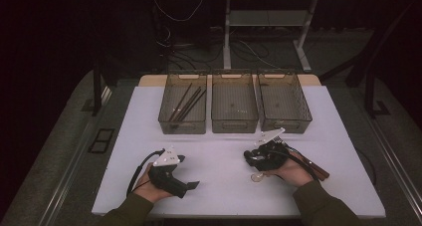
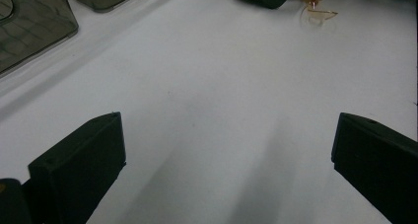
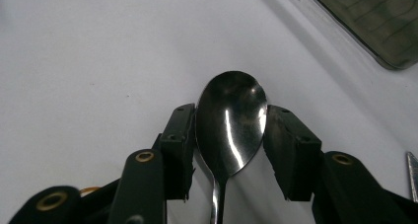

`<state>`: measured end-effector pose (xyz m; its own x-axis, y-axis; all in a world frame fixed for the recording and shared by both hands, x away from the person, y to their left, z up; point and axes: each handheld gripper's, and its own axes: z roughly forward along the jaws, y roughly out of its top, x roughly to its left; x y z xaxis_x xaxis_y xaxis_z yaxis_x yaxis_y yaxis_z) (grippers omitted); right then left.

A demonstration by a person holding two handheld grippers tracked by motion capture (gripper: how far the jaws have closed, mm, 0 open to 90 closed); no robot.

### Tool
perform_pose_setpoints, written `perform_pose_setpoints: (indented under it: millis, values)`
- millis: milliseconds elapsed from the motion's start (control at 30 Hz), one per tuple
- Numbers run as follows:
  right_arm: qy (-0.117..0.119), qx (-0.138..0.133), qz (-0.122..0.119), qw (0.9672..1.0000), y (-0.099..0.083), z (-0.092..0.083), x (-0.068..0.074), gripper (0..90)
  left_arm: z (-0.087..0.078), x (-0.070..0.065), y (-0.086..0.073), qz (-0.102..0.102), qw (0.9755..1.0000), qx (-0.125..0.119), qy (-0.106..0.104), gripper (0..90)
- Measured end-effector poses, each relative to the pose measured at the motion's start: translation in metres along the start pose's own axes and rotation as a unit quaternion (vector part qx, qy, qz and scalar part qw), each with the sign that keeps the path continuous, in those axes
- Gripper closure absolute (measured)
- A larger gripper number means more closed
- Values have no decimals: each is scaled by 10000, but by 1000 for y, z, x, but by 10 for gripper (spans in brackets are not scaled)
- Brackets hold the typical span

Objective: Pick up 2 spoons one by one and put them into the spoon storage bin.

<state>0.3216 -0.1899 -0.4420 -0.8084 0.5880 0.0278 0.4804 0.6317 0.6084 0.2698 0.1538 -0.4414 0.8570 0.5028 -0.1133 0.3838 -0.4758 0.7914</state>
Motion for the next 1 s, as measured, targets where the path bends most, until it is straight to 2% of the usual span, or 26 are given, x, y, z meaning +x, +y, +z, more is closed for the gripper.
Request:
perform_pose_setpoints:
  millis: [733, 767, 800, 833, 867, 1000]
  values:
    - [10, 15, 78, 10000, 0, -2, -1, 602, 0, 0, 0, -3, 10000, 5, -21, 0]
    - [36, 18, 104, 9999, 0, -2, -1, 631, 0, 0, 0, -4, 10000, 4, -21, 0]
    - [169, -41, 114, 9998, 0, -4, -2, 769, 0, 0, 0, -9, 10000, 1, -23, 0]
    - [206, -100, 157, 9996, 0, -6, -2, 761, 0, 0, 0, -11, 10000, 3, -19, 0]
    - [135, -49, 83, 9999, 1, -4, -1, 758, 0, 0, 0, 2, 10000, 12, -21, 0]
    - [95, -153, 36, 9998, 2, -6, 1, 828, 0, 0, 0, -6, 10000, 4, -24, 0]
